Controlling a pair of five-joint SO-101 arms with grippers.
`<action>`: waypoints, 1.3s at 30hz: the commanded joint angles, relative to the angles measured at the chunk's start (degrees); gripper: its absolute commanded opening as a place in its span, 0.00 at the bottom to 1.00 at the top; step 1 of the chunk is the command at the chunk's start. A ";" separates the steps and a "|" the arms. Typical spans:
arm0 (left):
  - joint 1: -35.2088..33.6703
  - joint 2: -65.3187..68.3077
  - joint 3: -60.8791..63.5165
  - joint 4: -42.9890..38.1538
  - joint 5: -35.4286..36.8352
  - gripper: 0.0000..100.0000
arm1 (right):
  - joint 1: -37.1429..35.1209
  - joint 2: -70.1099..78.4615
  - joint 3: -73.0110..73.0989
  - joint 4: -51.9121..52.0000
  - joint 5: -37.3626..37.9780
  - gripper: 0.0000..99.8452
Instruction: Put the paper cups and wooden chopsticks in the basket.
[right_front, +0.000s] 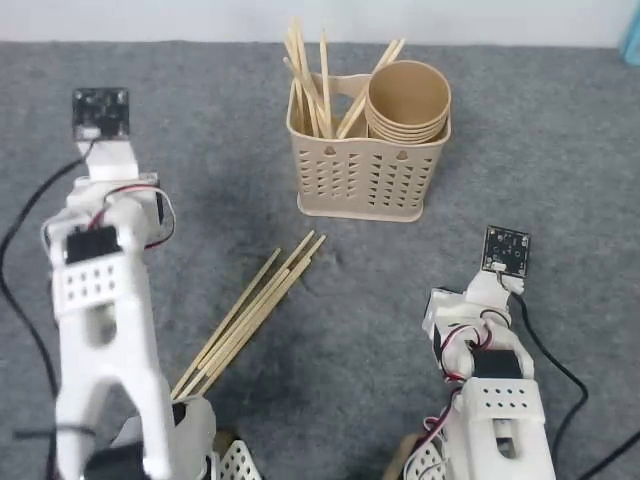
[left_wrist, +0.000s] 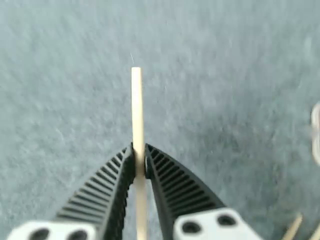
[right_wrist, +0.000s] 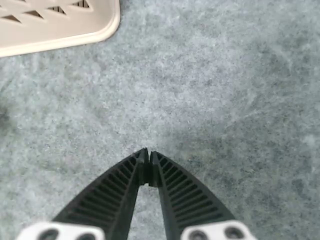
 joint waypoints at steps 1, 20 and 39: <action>0.18 -9.32 2.51 -8.62 6.59 0.01 | 0.48 -1.45 -0.53 -1.45 1.23 0.01; 23.03 -14.51 3.12 -56.00 21.80 0.01 | 0.75 -1.45 -0.53 -1.45 1.23 0.01; 35.69 10.11 -7.25 -72.62 18.02 0.01 | 0.75 -1.45 -0.62 -1.45 1.23 0.01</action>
